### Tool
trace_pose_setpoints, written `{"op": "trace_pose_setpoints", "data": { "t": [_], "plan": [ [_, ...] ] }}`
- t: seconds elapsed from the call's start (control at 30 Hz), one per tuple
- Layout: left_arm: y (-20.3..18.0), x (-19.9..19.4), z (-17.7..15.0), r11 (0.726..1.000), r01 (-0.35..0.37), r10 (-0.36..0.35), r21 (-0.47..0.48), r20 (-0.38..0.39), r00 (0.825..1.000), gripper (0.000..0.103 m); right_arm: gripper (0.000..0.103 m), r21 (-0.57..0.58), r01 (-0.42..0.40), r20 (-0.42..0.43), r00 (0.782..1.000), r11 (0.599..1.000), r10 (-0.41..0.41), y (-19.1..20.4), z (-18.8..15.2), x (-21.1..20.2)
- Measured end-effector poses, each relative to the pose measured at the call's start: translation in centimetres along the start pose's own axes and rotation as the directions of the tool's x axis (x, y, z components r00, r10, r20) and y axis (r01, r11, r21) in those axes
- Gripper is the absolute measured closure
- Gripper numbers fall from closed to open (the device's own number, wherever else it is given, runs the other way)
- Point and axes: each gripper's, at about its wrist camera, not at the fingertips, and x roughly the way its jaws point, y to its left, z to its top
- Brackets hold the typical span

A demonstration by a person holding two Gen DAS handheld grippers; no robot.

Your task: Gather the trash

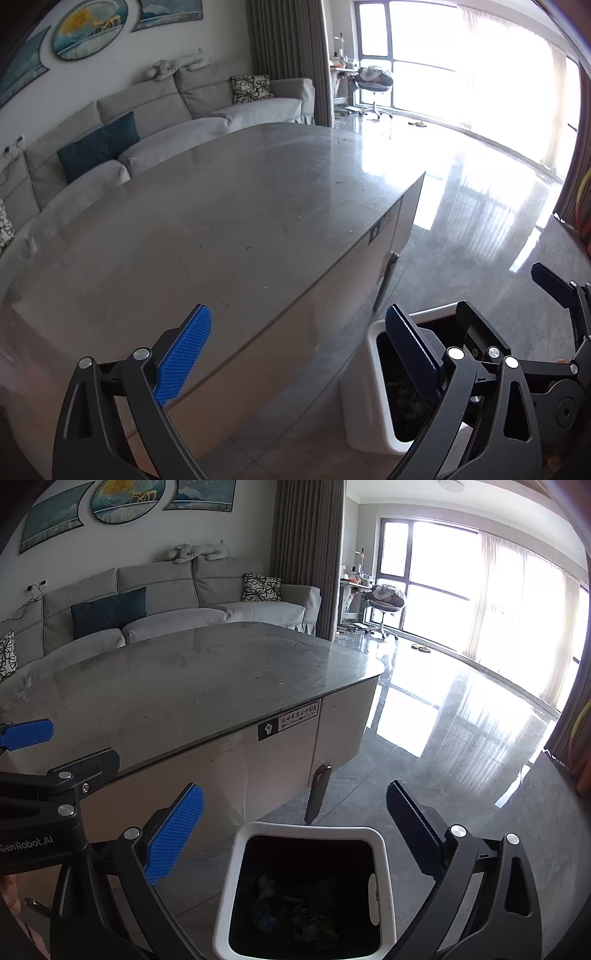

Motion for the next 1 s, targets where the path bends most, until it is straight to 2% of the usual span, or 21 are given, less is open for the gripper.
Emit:
{"op": "trace_pose_setpoints", "data": {
  "t": [0.4, 0.63, 1.0],
  "plan": [
    [8.9, -2.4, -0.1, 0.98, -0.15, 0.155, -0.129, 0.031, 0.987, 0.006, 0.005, -0.044, -0.099, 0.147, 0.984, 0.994, 0.104, 5.5, 3.3, -2.2],
    [13.6, -3.4, -0.7, 0.956, -0.231, 0.237, -0.18, 0.012, 0.971, 0.004, 0.005, -0.073, -0.176, 0.166, 0.968, 0.982, 0.186, 9.4, 4.8, -2.3],
    [19.0, -4.3, -0.8, 0.927, -0.296, 0.304, -0.228, -0.003, 0.953, 0.004, 0.005, -0.088, -0.257, 0.202, 0.941, 0.962, 0.27, 13.8, 7.4, -2.5]
  ]
}}
